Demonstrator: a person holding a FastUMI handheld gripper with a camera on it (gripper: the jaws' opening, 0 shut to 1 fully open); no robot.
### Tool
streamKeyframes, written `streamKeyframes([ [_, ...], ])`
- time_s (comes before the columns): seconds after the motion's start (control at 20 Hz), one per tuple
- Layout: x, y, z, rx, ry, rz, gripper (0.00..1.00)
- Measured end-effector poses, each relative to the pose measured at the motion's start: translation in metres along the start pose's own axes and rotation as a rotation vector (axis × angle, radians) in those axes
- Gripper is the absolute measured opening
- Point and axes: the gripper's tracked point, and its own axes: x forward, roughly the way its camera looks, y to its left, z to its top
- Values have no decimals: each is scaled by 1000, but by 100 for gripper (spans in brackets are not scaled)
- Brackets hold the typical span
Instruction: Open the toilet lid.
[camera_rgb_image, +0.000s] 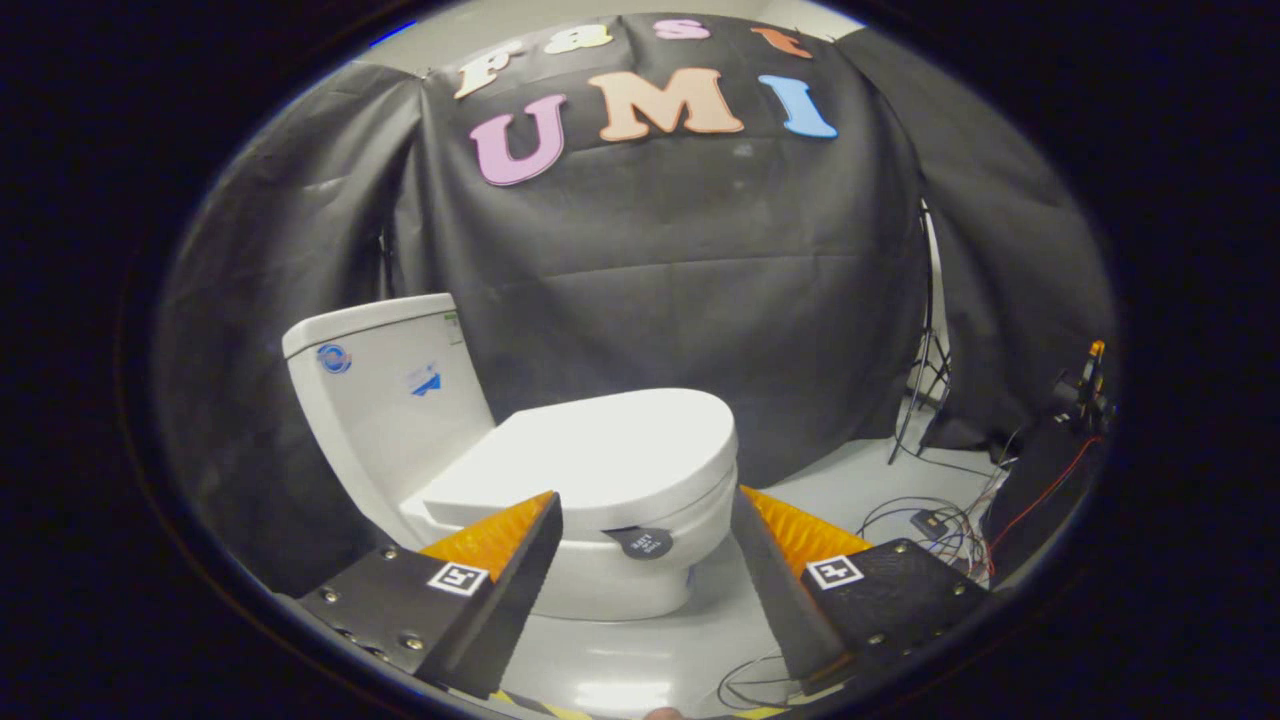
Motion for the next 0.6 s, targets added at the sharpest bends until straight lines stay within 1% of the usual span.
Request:
streamKeyframes([
  [0.1,14,1,-5,69,44,-11,100],
  [0.15,20,3,-10,83,51,-14,100],
  [0.2,27,-2,-18,102,73,-42,100],
  [0.25,33,-4,-30,153,125,-60,100],
  [0.3,34,1,-36,210,153,-44,100],
  [0.4,44,-6,-52,266,193,-64,100],
  [0.5,52,-7,-62,363,238,-72,100],
  [0.6,60,-9,-77,433,286,-80,100],
])
